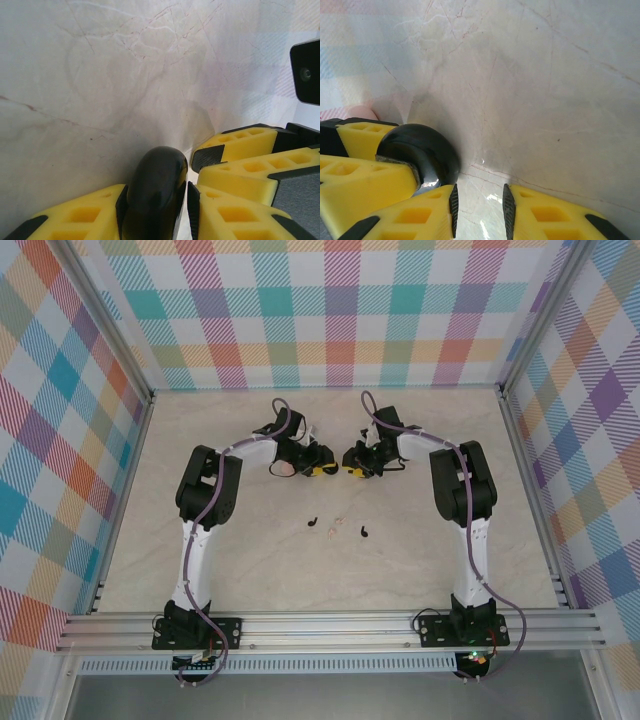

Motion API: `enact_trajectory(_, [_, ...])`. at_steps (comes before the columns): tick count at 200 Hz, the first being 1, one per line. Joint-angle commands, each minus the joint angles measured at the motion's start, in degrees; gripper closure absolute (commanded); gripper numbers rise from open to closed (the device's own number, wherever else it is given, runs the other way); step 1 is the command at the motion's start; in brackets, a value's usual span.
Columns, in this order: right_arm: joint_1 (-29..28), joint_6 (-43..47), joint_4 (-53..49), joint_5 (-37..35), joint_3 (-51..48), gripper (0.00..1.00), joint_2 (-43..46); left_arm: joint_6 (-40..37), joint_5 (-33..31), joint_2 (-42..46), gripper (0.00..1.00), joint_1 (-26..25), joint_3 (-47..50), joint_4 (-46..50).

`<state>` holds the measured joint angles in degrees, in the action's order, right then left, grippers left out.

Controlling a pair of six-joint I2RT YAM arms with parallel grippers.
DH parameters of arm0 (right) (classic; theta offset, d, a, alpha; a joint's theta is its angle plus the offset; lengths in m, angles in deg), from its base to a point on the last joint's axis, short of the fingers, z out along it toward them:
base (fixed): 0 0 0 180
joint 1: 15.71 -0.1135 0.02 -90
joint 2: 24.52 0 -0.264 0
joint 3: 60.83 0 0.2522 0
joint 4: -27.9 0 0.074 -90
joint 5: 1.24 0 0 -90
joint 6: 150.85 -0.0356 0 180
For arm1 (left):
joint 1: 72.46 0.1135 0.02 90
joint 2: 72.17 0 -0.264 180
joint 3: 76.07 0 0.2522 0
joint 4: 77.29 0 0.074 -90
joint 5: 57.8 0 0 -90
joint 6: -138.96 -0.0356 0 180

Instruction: Insert wireless bluetooth earbuds into charging case

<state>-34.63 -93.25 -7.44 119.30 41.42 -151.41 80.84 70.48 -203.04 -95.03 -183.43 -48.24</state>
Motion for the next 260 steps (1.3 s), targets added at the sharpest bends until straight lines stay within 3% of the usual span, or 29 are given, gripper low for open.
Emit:
enact_trajectory(1, [0.38, 0.85, -0.84, -0.35, -0.86, 0.66, 2.42, -1.44, -1.98, 2.29, 0.62, 0.42, -0.78, 4.04])
enact_trajectory(59, [0.38, 1.03, -1.01, -0.35, -0.86, 0.66, 2.34, -1.05, -1.72, 2.56, 0.64, 0.42, -0.70, 3.78])
enact_trajectory(154, [0.68, 0.62, 2.10, 0.40, -3.75, 0.66, 4.42, 1.88, 0.39, 1.66, 0.76, 0.42, 0.96, -1.97])
enact_trajectory(210, [3.89, 0.71, 9.77, 5.75, -11.17, 0.61, 11.14, -0.27, 3.66, 4.71, 0.79, 0.42, 2.11, -3.81])
enact_trajectory(260, [9.25, 8.13, 14.08, 14.10, -20.37, 0.51, 24.99, -8.18, 9.26, 13.91, 0.80, 0.42, 5.04, -4.22])
